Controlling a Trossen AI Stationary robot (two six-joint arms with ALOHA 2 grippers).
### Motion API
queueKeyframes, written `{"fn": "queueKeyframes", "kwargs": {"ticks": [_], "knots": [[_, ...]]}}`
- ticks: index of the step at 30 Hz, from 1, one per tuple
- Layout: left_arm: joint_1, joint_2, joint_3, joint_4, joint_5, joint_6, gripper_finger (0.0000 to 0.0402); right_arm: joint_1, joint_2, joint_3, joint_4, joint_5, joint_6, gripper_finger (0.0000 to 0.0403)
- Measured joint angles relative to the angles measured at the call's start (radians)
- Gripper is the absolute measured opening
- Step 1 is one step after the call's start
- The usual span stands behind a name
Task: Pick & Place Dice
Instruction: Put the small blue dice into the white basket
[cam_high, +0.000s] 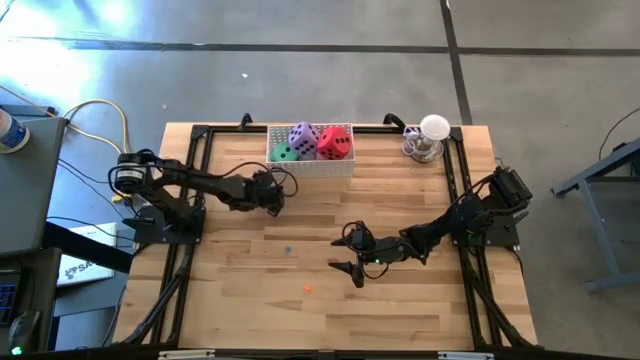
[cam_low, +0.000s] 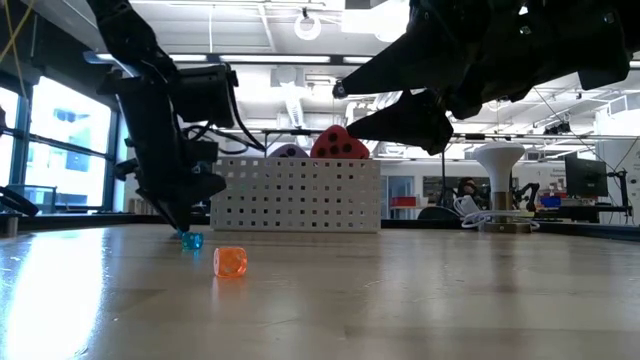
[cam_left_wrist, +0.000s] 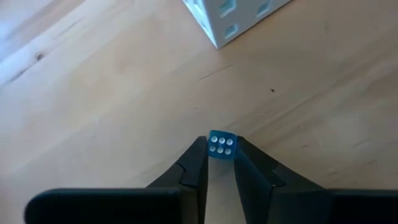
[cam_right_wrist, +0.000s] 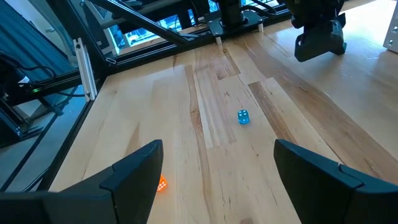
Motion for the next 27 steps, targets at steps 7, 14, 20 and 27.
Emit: {"fn": "queueKeyframes", "kwargs": {"ticks": [7,14,20,27], "knots": [[-0.073,-0.006,0.004,0.030,-0.028,0.017,0.0050,-0.001,0.000,0.000,-0.004,0.001,0.000,0.0300],[-0.172,-0.113,0.047,0.084,-0.089,0.079,0.0049,-0.001,0.000,0.000,0.002,0.008,0.001,0.0300],[-0.197,-0.225,0.059,0.243,-0.163,0.245,0.0049,-0.001,0.000,0.000,0.002,0.008,0.002,0.0300],[-0.103,-0.259,0.060,0.406,-0.185,0.391,0.0049,-0.001,0.000,0.000,-0.001,0.008,0.002,0.0300]]}}
